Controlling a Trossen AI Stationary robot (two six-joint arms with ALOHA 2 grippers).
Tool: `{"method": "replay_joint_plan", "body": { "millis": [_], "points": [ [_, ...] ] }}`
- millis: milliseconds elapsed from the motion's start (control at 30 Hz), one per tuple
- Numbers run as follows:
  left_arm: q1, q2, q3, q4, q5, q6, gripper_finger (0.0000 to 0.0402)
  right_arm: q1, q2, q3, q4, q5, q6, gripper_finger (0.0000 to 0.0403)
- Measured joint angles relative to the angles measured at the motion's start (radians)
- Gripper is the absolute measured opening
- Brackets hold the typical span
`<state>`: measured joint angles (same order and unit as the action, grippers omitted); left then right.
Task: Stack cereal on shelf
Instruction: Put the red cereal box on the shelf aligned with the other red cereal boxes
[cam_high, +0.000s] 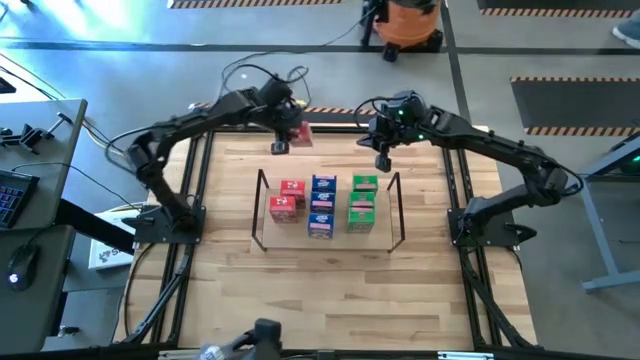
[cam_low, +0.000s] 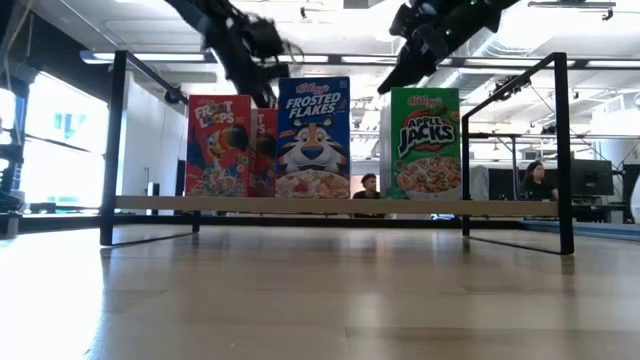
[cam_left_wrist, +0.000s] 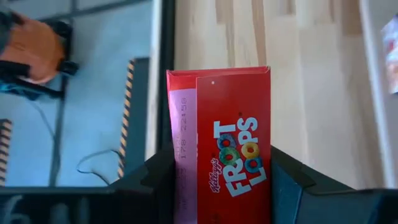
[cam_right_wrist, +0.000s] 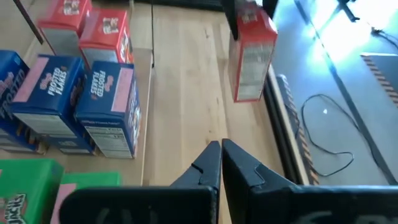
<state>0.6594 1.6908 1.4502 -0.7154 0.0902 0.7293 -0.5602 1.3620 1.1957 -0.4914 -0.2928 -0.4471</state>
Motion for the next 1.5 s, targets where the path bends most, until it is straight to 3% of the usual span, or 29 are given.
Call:
{"method": "replay_joint_plan", "body": {
  "millis": [133,467,633,867,1133,1333,1500],
  "points": [
    [-0.029,-0.116,0.0,-0.039,-0.013,-0.029,0.0159,-0.012,-0.014,-0.019,0.025,-0.019,0.003,0.0],
    [-0.187,-0.378,0.001,-0.206,-0.068,-0.177,0.0158,-0.01,-0.188,-0.419,0.513,-0.018,0.122,0.0],
    [-0.262,-0.44,0.012,-0.299,-0.069,-0.31,0.0158,-0.01,-0.32,-0.465,0.546,0.017,0.161,0.0],
    [-0.434,-0.413,0.15,-0.393,-0.069,-0.506,0.0158,-0.01,-0.448,-0.464,0.52,0.022,0.166,0.0],
    [-0.648,-0.288,0.338,-0.568,-0.089,-0.763,0.0158,-0.008,-0.474,-0.463,0.452,0.022,0.18,0.0],
    [-0.774,-0.171,0.343,-0.63,-0.15,-0.949,0.0158,-0.008,-0.474,-0.463,0.442,0.004,0.179,0.0],
    [-0.861,-0.09,0.322,-0.621,-0.22,-0.98,0.0158,-0.008,-0.474,-0.463,0.428,-0.014,0.177,0.0]
  ]
}}
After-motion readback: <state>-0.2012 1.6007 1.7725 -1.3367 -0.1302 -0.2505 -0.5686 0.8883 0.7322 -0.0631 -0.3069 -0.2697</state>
